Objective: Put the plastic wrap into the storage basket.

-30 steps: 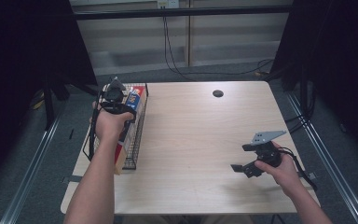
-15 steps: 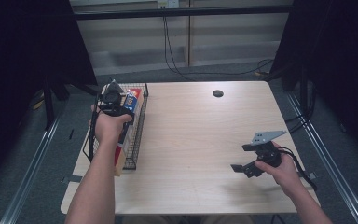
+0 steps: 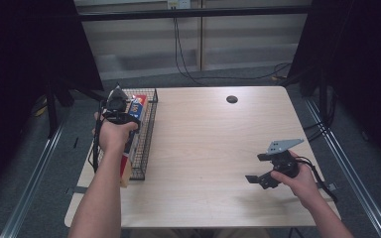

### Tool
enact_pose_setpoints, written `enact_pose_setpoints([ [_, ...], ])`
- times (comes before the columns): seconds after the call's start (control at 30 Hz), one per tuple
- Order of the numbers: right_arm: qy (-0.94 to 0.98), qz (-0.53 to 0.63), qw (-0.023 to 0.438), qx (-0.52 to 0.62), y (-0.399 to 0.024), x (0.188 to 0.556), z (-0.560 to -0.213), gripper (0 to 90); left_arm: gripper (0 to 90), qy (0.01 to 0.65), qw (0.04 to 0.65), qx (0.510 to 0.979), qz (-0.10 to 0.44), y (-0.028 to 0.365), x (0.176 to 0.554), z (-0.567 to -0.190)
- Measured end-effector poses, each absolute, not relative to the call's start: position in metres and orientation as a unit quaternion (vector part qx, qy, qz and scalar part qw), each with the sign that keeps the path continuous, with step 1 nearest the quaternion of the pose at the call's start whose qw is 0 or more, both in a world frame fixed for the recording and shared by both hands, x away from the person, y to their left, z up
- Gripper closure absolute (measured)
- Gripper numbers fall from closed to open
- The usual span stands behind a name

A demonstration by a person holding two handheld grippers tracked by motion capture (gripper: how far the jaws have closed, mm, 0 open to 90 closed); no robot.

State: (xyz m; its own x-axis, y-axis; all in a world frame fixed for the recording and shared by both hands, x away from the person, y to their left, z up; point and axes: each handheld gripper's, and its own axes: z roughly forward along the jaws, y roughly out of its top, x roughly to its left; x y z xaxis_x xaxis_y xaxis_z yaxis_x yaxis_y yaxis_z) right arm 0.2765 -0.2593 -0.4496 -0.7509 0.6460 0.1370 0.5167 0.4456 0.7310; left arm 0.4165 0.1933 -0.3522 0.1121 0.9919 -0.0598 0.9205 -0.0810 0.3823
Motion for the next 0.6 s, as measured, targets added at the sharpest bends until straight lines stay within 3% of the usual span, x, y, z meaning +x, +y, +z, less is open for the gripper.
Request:
enact_pose_setpoints([
  [0.6, 0.849, 0.396, 0.081, 0.341, -0.260, 0.277, -0.451, 4.8, 43.0, 0.669, 0.157, 0.718, 0.109, 0.203, 0.422, -0.365],
])
